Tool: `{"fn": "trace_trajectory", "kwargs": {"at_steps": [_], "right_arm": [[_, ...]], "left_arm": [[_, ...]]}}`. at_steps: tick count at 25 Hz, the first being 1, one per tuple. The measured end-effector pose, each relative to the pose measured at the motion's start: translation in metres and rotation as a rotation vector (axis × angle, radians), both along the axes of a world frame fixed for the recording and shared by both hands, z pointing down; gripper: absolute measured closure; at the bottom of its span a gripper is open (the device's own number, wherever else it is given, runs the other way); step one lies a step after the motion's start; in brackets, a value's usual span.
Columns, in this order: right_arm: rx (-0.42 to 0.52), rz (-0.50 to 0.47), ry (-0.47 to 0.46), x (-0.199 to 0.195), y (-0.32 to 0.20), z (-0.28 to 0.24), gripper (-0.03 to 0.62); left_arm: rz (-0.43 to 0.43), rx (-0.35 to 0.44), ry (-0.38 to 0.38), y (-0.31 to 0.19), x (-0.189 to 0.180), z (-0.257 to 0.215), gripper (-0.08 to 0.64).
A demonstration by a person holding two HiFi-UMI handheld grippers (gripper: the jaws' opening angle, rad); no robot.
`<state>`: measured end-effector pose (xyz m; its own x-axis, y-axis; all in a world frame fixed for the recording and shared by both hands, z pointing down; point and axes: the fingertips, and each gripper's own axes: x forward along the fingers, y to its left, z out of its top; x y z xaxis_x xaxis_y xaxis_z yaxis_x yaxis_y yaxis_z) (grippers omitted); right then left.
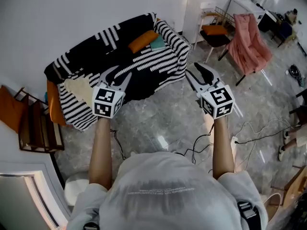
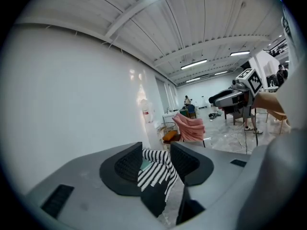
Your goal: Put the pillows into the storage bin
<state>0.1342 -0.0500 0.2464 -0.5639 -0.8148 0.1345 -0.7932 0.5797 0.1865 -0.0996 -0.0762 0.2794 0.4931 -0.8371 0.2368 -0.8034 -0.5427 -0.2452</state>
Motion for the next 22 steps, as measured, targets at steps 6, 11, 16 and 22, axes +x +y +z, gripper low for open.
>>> {"fn": "trace_trajectory", "kwargs": {"at_steps": [6, 11, 16, 22], "right_arm": [[-0.018, -0.021, 0.052, 0.046, 0.008, 0.017, 0.387], [-0.043, -0.002, 0.039, 0.093, 0.01, 0.027, 0.385], [-0.067, 0.007, -0.004, 0.121, 0.009, 0.034, 0.385], [-0.08, 0.02, -0.028, 0.132, -0.006, 0.043, 0.382]], "left_arm": [[-0.018, 0.019, 0.024, 0.009, 0.049, 0.006, 0.365], [-0.018, -0.003, 0.005, 0.02, 0.085, 0.019, 0.365], [-0.021, -0.02, -0.01, 0.02, 0.105, 0.026, 0.365], [-0.006, -0.041, -0.025, 0.007, 0.12, 0.037, 0.365]]}}
